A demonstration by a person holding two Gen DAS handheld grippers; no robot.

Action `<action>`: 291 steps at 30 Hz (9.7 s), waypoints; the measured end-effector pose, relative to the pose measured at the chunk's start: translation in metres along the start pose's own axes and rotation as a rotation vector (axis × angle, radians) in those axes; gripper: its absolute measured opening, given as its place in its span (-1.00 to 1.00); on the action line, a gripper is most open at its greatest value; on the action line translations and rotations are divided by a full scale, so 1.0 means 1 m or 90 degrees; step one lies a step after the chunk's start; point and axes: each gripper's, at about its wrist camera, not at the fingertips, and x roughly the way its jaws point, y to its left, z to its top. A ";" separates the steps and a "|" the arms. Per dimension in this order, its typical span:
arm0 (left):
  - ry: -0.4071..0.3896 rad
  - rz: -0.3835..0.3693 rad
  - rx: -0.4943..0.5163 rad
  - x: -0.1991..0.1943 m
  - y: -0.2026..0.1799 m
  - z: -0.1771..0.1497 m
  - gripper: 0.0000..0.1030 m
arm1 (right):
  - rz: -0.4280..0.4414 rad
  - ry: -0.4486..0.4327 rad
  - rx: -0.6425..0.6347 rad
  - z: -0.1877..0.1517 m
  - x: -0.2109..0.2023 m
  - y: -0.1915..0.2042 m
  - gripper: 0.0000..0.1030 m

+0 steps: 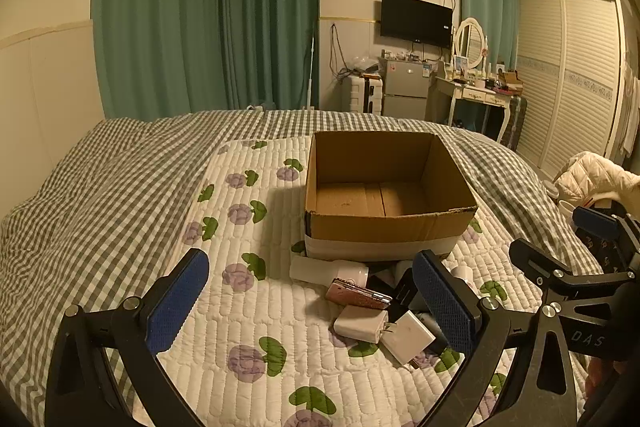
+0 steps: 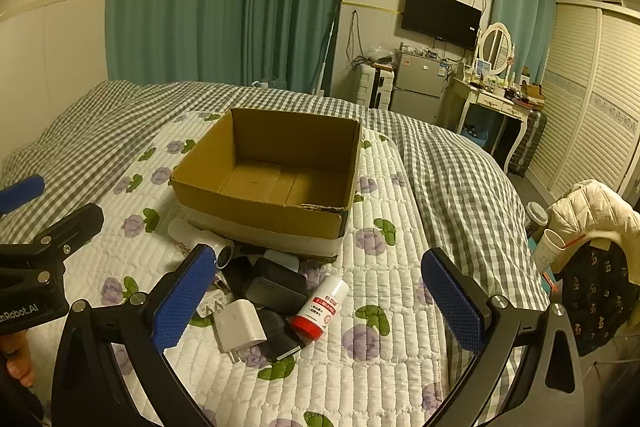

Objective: Organize rigid objects

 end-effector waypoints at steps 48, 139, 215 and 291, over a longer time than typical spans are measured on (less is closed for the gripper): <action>0.009 0.006 -0.015 0.002 0.003 -0.002 1.00 | 0.008 0.021 -0.008 -0.001 0.006 0.004 1.00; 0.162 -0.089 0.028 0.061 0.022 0.009 0.23 | 0.067 0.123 -0.014 -0.008 0.064 0.048 0.00; 0.131 0.000 0.023 0.048 0.034 0.002 0.89 | 0.002 0.116 0.043 0.012 0.020 -0.006 0.78; 0.154 -0.052 0.051 0.078 -0.013 0.027 0.43 | 0.067 0.144 0.075 0.031 0.067 -0.024 -0.32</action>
